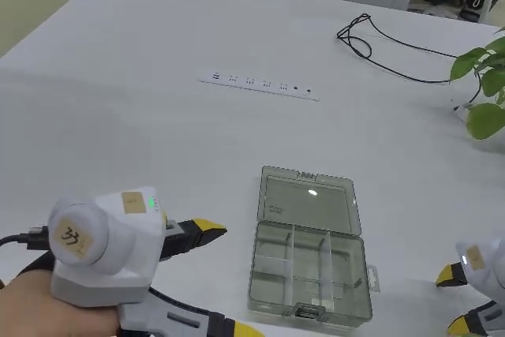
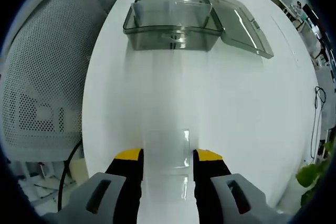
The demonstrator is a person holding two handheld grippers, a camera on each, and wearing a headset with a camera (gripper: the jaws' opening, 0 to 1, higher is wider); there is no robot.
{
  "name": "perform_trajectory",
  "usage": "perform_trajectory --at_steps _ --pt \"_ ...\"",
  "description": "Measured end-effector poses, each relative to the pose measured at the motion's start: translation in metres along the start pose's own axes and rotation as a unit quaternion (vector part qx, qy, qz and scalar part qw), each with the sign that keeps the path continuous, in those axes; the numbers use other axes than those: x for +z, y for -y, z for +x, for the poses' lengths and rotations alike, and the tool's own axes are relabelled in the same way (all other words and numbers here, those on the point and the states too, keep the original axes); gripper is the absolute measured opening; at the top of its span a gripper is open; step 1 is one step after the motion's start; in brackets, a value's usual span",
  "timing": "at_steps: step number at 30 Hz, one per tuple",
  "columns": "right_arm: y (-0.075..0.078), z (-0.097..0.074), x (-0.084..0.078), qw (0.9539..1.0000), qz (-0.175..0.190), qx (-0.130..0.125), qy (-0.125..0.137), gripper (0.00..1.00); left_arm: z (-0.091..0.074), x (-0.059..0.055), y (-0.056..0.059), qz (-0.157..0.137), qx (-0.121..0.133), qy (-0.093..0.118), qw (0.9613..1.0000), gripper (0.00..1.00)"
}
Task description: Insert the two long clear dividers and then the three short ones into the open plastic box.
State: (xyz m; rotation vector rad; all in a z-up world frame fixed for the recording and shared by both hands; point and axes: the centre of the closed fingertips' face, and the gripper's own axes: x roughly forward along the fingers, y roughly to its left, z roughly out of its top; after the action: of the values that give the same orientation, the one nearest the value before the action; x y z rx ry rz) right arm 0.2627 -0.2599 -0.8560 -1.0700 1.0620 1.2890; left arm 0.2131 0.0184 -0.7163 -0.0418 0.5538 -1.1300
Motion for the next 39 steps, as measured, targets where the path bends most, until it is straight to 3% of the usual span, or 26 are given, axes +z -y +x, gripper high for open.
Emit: perform_trajectory --at_steps 10,24,30,39 --pt "-0.002 0.0 0.002 1.0 0.008 -0.003 0.001 0.33 0.001 0.0 -0.001 -0.001 -0.002 0.002 1.0 0.93" --pt "-0.003 -0.002 0.007 0.9999 0.006 -0.015 0.002 0.33 -0.002 0.001 0.0 0.001 -0.001 0.005 1.0 0.92" --pt "0.001 -0.016 0.025 0.9988 0.014 -0.043 0.02 0.33 -0.002 0.003 0.001 0.0 -0.002 0.008 1.0 0.92" --pt "0.004 -0.044 0.069 0.9933 0.028 -0.089 0.068 0.33 -0.002 0.012 0.003 -0.007 -0.005 0.015 0.9999 0.89"
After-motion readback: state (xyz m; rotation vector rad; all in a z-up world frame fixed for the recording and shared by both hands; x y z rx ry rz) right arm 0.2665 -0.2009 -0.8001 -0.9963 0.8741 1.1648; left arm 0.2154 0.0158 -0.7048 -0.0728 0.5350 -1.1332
